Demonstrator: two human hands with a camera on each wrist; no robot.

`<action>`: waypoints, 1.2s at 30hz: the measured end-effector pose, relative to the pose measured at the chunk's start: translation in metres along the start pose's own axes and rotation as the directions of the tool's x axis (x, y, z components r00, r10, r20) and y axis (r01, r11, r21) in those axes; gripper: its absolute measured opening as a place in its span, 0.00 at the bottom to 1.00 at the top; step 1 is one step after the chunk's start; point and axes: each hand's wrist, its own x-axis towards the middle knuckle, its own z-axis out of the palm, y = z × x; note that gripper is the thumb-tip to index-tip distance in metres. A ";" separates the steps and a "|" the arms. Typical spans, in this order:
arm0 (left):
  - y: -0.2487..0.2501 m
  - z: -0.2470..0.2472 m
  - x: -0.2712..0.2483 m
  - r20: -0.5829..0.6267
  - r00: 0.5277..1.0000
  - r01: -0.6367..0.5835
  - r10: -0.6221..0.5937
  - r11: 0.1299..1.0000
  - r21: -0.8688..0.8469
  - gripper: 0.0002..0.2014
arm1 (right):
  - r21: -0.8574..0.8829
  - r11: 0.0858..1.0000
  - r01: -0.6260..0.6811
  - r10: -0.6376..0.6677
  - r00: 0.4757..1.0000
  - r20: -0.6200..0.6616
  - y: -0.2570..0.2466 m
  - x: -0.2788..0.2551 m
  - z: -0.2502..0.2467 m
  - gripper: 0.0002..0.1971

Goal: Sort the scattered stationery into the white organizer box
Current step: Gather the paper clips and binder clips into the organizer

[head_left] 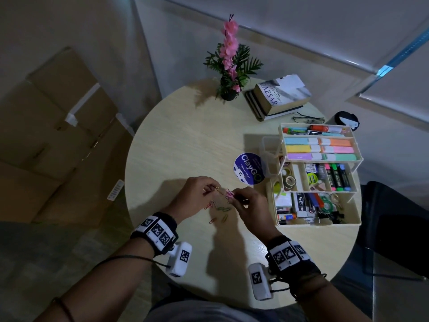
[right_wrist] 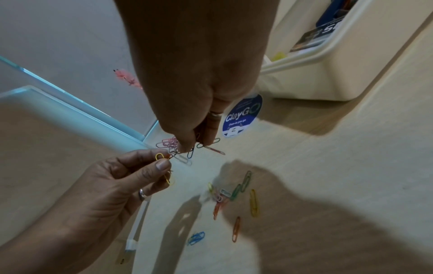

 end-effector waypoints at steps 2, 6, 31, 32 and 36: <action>0.008 -0.002 0.003 -0.006 1.000 0.013 -0.013 1.000 -0.021 0.10 | 0.048 0.999 -0.015 0.016 1.000 -0.023 -0.006 0.000 -0.006 0.03; 0.029 -0.001 0.009 -0.030 0.999 0.017 -0.020 0.995 -0.096 0.09 | 0.164 0.985 -0.049 0.063 0.995 -0.082 -0.015 -0.002 -0.020 0.04; 0.175 0.177 0.118 -0.124 0.988 0.072 -0.088 0.989 -0.131 0.08 | 0.470 0.857 -0.213 0.409 0.836 -0.367 0.076 -0.003 -0.175 0.01; 0.176 0.181 0.119 -0.117 0.988 0.085 -0.099 0.989 -0.120 0.08 | 0.467 0.857 -0.219 0.412 0.836 -0.364 0.079 -0.003 -0.177 0.04; 0.175 0.190 0.122 -0.114 0.985 0.120 -0.126 0.991 -0.056 0.07 | 0.436 0.867 -0.242 0.410 0.844 -0.347 0.092 -0.001 -0.181 0.12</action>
